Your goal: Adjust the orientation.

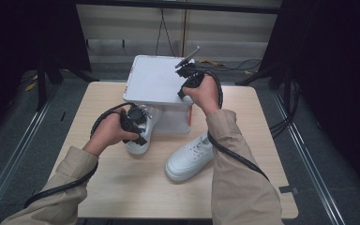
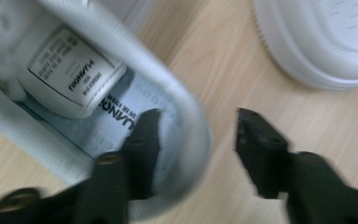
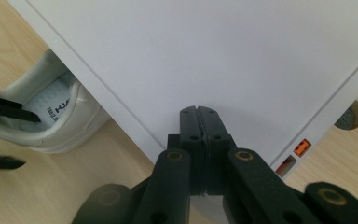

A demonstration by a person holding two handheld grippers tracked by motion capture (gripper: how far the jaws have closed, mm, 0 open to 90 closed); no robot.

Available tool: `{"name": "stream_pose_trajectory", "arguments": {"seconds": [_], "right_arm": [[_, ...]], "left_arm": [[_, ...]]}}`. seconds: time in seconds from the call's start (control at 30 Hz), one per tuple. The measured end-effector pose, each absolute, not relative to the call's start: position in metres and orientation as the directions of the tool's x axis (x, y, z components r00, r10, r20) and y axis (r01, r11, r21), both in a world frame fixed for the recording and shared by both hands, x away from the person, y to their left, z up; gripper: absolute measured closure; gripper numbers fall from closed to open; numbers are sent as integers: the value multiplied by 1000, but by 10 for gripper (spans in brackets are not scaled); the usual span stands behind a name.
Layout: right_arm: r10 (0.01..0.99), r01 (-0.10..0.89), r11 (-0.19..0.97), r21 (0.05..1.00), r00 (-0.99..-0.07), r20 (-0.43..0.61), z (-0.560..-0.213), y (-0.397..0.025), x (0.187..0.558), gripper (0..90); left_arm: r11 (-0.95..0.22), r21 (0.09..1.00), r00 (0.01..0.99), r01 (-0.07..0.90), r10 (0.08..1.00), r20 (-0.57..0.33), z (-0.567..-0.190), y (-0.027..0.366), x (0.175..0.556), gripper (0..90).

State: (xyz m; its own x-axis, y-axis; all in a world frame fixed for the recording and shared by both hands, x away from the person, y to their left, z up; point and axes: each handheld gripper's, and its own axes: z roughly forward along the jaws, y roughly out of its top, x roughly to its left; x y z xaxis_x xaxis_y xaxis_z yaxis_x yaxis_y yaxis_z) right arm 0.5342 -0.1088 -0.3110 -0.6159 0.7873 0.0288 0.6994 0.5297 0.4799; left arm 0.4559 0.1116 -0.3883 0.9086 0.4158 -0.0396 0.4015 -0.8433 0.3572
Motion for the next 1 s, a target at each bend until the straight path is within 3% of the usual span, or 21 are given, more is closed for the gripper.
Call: {"name": "stream_pose_trajectory", "arguments": {"seconds": [0.17, 0.23, 0.27, 0.37, 0.4, 0.43, 0.47, 0.57, 0.87, 1.0], "right_arm": [[789, 698, 527, 484, -614, 28, -311, -109, 534, 892], [788, 698, 528, 484, -615, 26, -311, -109, 534, 892], [788, 698, 529, 482, -615, 25, -311, -108, 534, 892], [789, 699, 527, 483, -614, 26, -311, -109, 534, 892], [789, 699, 527, 483, -614, 26, -311, -109, 534, 892], [788, 698, 529, 483, -615, 26, -311, -109, 534, 892], [788, 699, 529, 482, -615, 26, -311, -109, 533, 892], [787, 697, 525, 489, -616, 32, -312, -110, 533, 892], [778, 688, 537, 489, -628, 29, -312, -110, 534, 893], [776, 686, 549, 477, -631, 15, -311, -108, 534, 894]], "left_arm": [[-841, 411, 919, 353, 395, 19, -367, 122, 433, 441], [-835, 419, 924, 356, 383, -21, -363, 123, 430, 541], [-838, 412, 927, 357, 371, -48, -359, 124, 424, 514], [-881, 334, 939, 335, 340, -46, -365, 123, 419, 623], [-881, 334, 939, 335, 340, -46, -365, 123, 419, 711], [-886, 317, 939, 337, 341, -45, -370, 124, 421, 711], [-883, 297, 926, 364, 377, -14, -383, 126, 426, 815], [-877, 292, 916, 383, 401, 3, -395, 128, 431, 900], [-844, 326, 899, 425, 436, -42, -397, 119, 444, 900], [-841, 342, 896, 420, 444, -8, -397, 114, 455, 900]]}}
